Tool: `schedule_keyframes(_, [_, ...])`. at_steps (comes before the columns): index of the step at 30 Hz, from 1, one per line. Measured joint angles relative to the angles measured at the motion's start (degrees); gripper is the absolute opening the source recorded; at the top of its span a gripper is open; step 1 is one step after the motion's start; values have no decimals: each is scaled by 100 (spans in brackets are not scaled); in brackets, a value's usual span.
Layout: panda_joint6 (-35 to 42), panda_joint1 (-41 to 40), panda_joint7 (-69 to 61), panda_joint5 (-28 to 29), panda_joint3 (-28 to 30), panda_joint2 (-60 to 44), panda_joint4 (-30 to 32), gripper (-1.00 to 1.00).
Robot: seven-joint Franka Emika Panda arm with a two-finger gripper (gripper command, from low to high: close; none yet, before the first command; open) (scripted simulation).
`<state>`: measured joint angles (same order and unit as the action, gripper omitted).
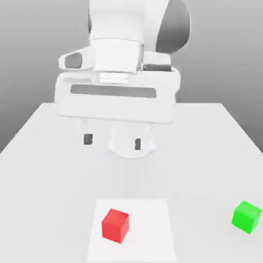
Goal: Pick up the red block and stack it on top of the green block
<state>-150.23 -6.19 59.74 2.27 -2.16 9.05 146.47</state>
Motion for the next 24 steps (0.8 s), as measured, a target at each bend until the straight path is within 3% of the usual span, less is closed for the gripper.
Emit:
schedule_keyframes(6, [-630, -101, 314, -139, 23, -1240, 497, 0])
schedule_keyframes(12, [-1621, -60, 423, -81, 84, -2481, 418, 0])
schedule_keyframes(13, [-1729, -50, 433, -69, 97, -2608, 400, -100])
schedule_keyframes(19, [-1788, -47, 450, -50, 100, -2671, 391, -100])
schedule_keyframes(24, [-1128, -96, 390, -133, 36, -1897, 506, -100])
